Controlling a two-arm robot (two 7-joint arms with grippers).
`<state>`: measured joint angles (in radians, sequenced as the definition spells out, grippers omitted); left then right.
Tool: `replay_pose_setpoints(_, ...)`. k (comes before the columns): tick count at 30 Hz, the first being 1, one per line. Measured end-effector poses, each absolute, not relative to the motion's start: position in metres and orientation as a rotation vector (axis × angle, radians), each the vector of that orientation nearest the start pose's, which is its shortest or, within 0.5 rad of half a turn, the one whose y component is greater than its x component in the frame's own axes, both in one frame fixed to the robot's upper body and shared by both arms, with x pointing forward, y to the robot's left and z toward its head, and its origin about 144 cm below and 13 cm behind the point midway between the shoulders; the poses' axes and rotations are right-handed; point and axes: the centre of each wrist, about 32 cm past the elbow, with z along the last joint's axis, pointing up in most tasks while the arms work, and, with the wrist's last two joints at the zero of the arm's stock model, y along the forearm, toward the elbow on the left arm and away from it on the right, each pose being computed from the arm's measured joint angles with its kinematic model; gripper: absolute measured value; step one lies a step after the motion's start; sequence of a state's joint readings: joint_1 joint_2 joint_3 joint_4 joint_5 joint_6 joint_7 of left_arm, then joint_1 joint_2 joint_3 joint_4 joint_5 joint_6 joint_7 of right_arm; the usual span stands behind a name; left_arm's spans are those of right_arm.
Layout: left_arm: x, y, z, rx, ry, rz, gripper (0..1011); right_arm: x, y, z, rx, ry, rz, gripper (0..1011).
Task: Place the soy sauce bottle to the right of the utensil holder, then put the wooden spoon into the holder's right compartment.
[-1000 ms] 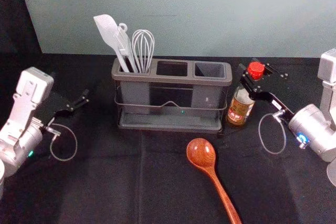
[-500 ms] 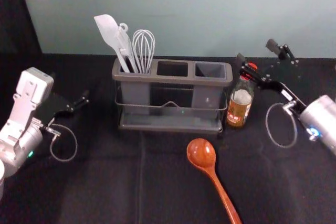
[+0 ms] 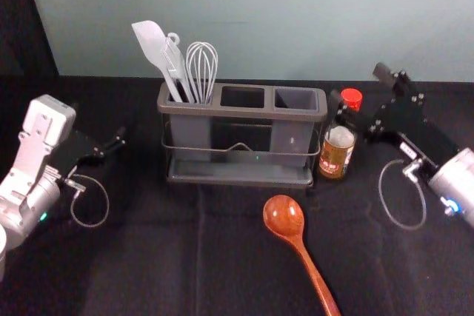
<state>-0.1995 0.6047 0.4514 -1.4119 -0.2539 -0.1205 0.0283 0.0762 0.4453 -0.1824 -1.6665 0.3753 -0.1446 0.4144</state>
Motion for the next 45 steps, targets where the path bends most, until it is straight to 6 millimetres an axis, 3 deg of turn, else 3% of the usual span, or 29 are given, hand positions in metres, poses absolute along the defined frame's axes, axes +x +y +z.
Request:
replay_pose_setpoints(18,0.489,0.310,1.140,0.304,-0.285,1.248,1005,0.425,-0.258,1.180,-0.118,-0.152,-0.839,1004)
replay_pose_setpoints(27,0.489,0.310,1.140,0.304,-0.285,1.248,1005,0.420,-0.247,1.172,-0.227,-0.098,-0.826,1004)
replay_pose_setpoints(45,0.489,0.310,1.140,0.304,-0.285,1.248,1005,0.421,-0.247,1.171,-0.230,-0.095,-0.822,1004)
